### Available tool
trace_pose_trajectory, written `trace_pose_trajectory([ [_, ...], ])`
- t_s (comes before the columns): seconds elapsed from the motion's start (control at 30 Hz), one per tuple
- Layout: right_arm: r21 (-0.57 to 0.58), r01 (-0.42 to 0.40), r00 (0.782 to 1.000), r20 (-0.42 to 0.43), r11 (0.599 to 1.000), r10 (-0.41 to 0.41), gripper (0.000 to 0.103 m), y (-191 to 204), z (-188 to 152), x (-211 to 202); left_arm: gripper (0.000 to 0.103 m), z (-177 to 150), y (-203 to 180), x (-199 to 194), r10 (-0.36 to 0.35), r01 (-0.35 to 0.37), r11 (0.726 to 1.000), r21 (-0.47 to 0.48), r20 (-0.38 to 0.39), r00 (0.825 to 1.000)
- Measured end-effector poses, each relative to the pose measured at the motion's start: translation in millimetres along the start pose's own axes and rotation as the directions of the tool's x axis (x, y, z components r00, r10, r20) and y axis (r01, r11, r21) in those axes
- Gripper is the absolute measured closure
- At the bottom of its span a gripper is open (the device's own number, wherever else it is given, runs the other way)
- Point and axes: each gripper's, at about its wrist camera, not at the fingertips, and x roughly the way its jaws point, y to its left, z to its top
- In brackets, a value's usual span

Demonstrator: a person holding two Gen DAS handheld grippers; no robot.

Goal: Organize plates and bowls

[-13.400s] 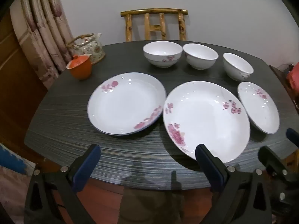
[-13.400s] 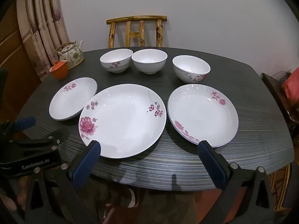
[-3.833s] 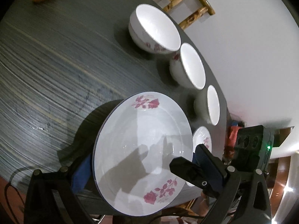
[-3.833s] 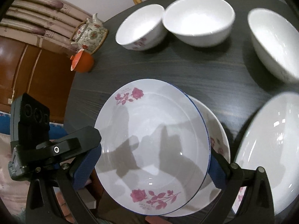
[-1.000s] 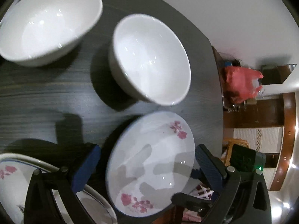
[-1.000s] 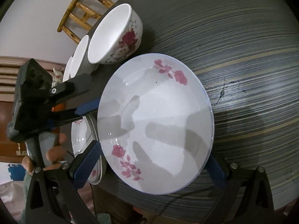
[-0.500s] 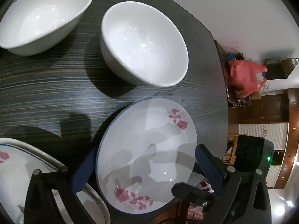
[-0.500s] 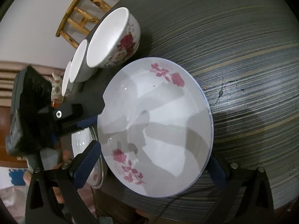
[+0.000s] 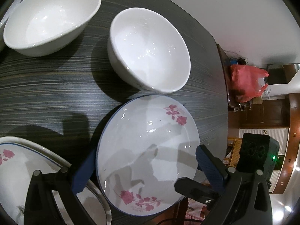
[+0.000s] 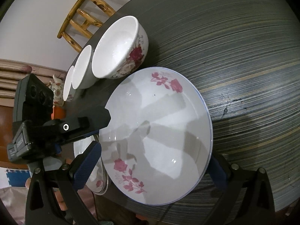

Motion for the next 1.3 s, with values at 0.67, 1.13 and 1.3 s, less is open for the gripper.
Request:
trace_pose_trajectory([
  [0.67,-0.039,-0.001,1.000,0.006,0.999,0.001,0.000,26,-9,-9,0.000,-11,2,-31,-0.015,0.015,1.000,0.002,0.056,0.998],
  [1.13,-0.131,-0.004,1.000,-0.017,0.991,0.001,0.000,78,-16,-2,0.000,-30,39,-84,-0.019,0.026,0.998,-0.051,0.134,0.991],
  [1.3,-0.172,-0.021,0.999,-0.042,0.985,0.014,0.000,104,-24,10,0.000,-42,61,-113,-0.007,0.021,0.997,-0.078,0.176,0.984],
])
